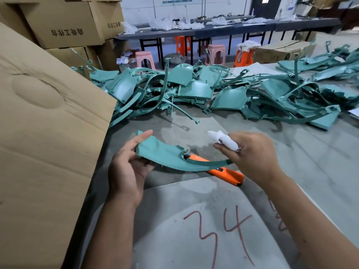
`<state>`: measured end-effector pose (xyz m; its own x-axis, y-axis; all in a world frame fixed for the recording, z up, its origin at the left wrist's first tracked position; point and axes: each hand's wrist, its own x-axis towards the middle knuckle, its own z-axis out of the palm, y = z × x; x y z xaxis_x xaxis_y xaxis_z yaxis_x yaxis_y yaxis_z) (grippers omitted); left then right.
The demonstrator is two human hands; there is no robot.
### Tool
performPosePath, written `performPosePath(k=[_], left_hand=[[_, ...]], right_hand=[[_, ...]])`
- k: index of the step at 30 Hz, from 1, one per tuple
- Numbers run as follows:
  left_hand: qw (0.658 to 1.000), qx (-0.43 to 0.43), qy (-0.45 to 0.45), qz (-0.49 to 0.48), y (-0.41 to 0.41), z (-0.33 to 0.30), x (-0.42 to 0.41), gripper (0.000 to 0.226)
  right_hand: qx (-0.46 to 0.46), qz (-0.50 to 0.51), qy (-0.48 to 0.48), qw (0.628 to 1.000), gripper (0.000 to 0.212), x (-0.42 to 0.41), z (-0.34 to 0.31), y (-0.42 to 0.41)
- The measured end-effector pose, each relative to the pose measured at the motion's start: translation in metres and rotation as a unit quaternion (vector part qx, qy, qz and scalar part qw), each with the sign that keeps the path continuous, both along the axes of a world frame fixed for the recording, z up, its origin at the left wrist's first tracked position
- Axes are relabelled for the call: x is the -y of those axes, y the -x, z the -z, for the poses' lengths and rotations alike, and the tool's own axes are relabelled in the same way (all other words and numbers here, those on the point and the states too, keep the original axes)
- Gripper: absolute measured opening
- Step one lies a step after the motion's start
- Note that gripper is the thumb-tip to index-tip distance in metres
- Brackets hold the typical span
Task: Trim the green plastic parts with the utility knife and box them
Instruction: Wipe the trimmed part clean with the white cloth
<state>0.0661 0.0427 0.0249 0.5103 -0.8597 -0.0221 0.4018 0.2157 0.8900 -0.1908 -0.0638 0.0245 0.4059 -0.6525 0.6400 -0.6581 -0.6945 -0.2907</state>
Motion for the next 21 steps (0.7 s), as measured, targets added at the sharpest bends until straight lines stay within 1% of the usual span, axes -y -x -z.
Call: performPosePath(k=[1, 2, 3, 4, 5, 6, 7, 8, 10, 11, 13, 14, 15, 16, 18, 20, 21], left_hand=[[1.000, -0.019, -0.014, -0.006, 0.000, -0.001, -0.001, 0.041], [0.999, -0.013, -0.037, -0.008, 0.000, -0.002, -0.003, 0.040], [0.997, 0.028, -0.061, -0.024, -0.001, 0.000, -0.003, 0.030], [0.993, 0.079, -0.075, -0.035, 0.001, 0.000, -0.004, 0.015], [0.988, 0.131, -0.073, -0.042, 0.004, 0.001, -0.005, 0.030], [0.985, 0.153, -0.071, -0.045, 0.007, 0.002, -0.005, 0.055], [0.987, 0.140, -0.058, -0.048, 0.009, 0.002, -0.004, 0.075], [0.991, 0.115, -0.051, -0.056, 0.013, 0.001, -0.003, 0.088], [0.993, 0.064, -0.049, -0.090, 0.021, 0.001, 0.002, 0.101], [0.991, 0.046, -0.061, -0.111, 0.024, 0.002, 0.004, 0.101], [0.988, -0.003, -0.079, -0.134, 0.029, 0.001, 0.008, 0.092], [0.988, -0.041, -0.078, -0.129, 0.031, 0.000, 0.009, 0.085], [0.989, -0.076, -0.066, -0.112, 0.033, -0.001, 0.010, 0.077], [0.989, -0.099, -0.053, -0.099, 0.037, -0.003, 0.011, 0.071], [0.988, -0.121, -0.040, -0.084, 0.047, -0.004, 0.012, 0.067], [0.989, -0.130, -0.036, -0.057, 0.059, -0.001, 0.012, 0.067], [0.990, -0.133, -0.035, -0.042, 0.063, -0.001, 0.011, 0.065]], right_hand=[[0.003, 0.012, 0.022, 1.000, 0.055, 0.000, 0.000, 0.000], [0.008, 0.023, 0.043, 0.999, 0.056, 0.001, 0.000, -0.001], [0.021, 0.029, 0.060, 0.998, 0.055, 0.002, 0.001, -0.001], [0.053, 0.035, 0.072, 0.995, 0.054, 0.003, 0.001, 0.000], [0.107, 0.046, 0.080, 0.990, 0.052, 0.002, 0.001, -0.001], [0.181, 0.067, 0.081, 0.978, 0.050, 0.003, 0.001, 0.000], [0.265, 0.090, 0.071, 0.957, 0.046, 0.001, 0.000, -0.001], [0.351, 0.106, 0.047, 0.929, 0.041, 0.000, 0.000, -0.002], [0.511, 0.102, -0.002, 0.854, 0.025, -0.003, -0.002, -0.008], [0.576, 0.090, -0.023, 0.812, 0.022, -0.004, -0.004, -0.011], [0.664, 0.077, -0.067, 0.741, 0.033, -0.004, -0.007, -0.016], [0.685, 0.079, -0.102, 0.717, 0.038, -0.005, -0.007, -0.018], [0.687, 0.077, -0.147, 0.708, 0.040, -0.007, -0.007, -0.021], [0.670, 0.061, -0.195, 0.714, 0.041, -0.009, -0.005, -0.024], [0.602, 0.004, -0.272, 0.751, 0.044, -0.017, -0.001, -0.034], [0.517, -0.048, -0.317, 0.794, 0.044, -0.026, 0.003, -0.044], [0.481, -0.062, -0.326, 0.812, 0.040, -0.029, 0.004, -0.048]])
